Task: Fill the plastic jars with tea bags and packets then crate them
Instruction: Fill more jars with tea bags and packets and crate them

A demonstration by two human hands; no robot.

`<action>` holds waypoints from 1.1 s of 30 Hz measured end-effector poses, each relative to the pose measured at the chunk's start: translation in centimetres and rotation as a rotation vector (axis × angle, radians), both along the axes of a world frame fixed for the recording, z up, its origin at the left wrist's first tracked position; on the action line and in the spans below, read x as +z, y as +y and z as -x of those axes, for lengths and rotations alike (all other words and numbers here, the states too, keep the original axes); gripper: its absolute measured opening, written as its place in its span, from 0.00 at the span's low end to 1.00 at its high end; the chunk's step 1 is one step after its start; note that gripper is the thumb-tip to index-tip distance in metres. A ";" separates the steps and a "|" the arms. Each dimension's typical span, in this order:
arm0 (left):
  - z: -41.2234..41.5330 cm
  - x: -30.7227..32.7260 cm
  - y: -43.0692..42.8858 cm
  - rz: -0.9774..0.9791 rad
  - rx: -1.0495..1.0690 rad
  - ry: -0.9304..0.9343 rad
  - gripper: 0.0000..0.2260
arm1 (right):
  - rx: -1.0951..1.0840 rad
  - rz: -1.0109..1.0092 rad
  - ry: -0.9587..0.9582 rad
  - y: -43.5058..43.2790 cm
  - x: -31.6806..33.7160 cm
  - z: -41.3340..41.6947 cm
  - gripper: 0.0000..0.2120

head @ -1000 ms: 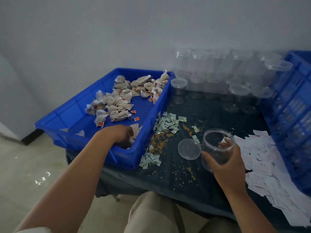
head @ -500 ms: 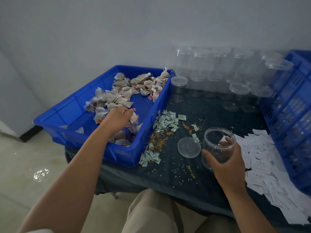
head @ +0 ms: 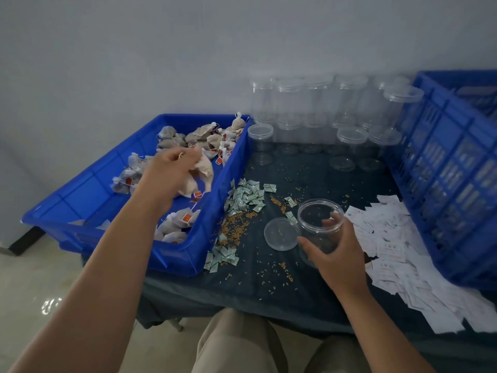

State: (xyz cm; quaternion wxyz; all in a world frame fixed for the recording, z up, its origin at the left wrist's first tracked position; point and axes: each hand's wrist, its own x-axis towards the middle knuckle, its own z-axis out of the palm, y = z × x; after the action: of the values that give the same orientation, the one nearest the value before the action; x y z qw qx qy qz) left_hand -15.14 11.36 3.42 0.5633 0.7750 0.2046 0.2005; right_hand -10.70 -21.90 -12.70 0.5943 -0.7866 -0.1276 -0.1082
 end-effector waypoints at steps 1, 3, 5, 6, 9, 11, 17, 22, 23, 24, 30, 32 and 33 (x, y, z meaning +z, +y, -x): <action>-0.2 0.6 -1.1 -0.082 -0.048 -0.013 0.10 | 0.011 0.007 -0.002 0.0 0.0 0.0 0.41; -0.8 1.7 -3.6 -0.248 -0.139 -0.019 0.08 | 0.023 0.010 -0.001 0.0 0.0 -0.1 0.42; -1.7 2.2 -6.0 -0.280 -0.231 -0.027 0.06 | 0.019 0.015 0.003 -0.1 -0.2 -0.2 0.44; -2.1 2.4 -7.3 -0.277 -0.263 -0.023 0.05 | 0.014 0.018 0.002 -0.2 -0.2 -0.2 0.44; -3.4 1.9 -10.7 -0.340 -0.349 0.003 0.04 | 0.003 0.026 -0.014 -0.2 -0.1 -0.2 0.42; -4.0 1.4 -12.6 -0.415 -0.421 0.023 0.05 | 0.005 0.037 -0.030 -0.2 -0.1 -0.2 0.41; -4.7 0.0 -15.8 -0.502 -0.487 0.160 0.16 | 0.004 0.045 -0.037 -0.1 0.0 -0.2 0.40; -4.6 -0.5 -16.2 -0.363 -0.546 0.107 0.08 | -0.008 0.079 -0.053 0.0 0.1 -0.2 0.42; -4.4 -0.7 -16.3 -0.287 -0.619 0.135 0.09 | -0.010 0.078 -0.049 0.0 0.2 -0.2 0.43; -4.2 -0.8 -16.3 -0.209 -0.689 0.168 0.11 | -0.012 0.078 -0.042 0.0 0.3 -0.1 0.42; -3.2 0.2 -12.0 -0.289 -0.482 -0.053 0.08 | -0.001 0.087 -0.042 -0.1 0.2 -0.2 0.44; -2.7 0.4 -8.2 -0.378 -0.306 -0.047 0.06 | 0.006 0.101 -0.046 -0.2 0.0 -0.3 0.47; -2.3 0.2 -6.0 -0.418 -0.233 0.008 0.05 | 0.009 0.105 -0.043 -0.2 0.0 -0.4 0.47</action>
State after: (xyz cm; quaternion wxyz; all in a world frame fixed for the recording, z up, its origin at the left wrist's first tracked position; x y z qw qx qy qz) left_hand -12.81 5.40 3.63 0.4090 0.8940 0.0702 0.1689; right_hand -10.31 -22.05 -12.71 0.5496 -0.8138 -0.1493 -0.1155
